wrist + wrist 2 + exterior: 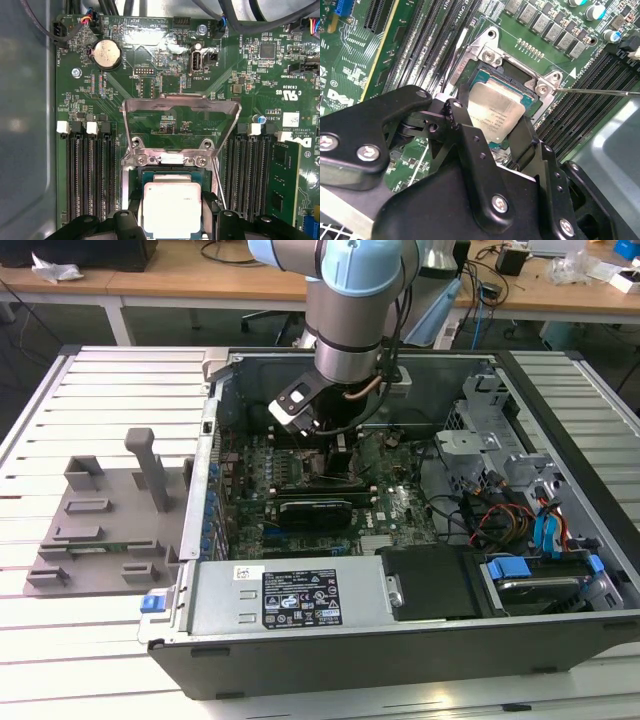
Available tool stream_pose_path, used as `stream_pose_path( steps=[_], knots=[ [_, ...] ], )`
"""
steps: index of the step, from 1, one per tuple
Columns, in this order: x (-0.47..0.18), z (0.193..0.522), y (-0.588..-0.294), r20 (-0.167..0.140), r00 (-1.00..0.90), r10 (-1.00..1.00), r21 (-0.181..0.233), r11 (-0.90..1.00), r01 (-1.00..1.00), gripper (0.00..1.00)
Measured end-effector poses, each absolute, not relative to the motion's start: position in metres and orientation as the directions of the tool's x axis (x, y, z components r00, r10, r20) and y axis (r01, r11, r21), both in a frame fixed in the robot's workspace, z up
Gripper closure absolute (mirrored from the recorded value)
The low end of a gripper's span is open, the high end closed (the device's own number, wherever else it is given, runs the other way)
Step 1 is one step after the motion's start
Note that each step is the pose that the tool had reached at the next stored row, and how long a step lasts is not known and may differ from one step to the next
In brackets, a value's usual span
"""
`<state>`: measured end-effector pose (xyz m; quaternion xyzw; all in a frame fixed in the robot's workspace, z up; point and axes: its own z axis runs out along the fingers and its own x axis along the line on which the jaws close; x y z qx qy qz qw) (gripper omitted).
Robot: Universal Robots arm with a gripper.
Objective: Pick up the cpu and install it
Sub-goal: 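Place the cpu into insertion slot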
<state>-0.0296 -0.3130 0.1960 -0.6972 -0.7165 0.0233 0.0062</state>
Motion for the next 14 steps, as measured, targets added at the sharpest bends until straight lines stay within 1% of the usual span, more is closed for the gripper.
stream_pose_path(
  steps=[2, 3, 12, 14],
  knots=[
    [-0.0296, 0.1957, -0.3129, -0.023, -0.028, 0.999, -0.042, 0.027, 0.999, 0.44],
    [-0.0296, 0.1958, -0.3129, -0.023, -0.028, 0.999, -0.042, 0.027, 0.999, 0.38],
    [-0.0297, 0.1962, -0.3102, -0.024, -0.028, 0.999, -0.042, 0.027, 0.999, 0.38],
    [-0.0297, 0.2011, -0.3102, -0.024, -0.028, 0.999, -0.042, 0.027, 0.999, 0.38]
  ],
)
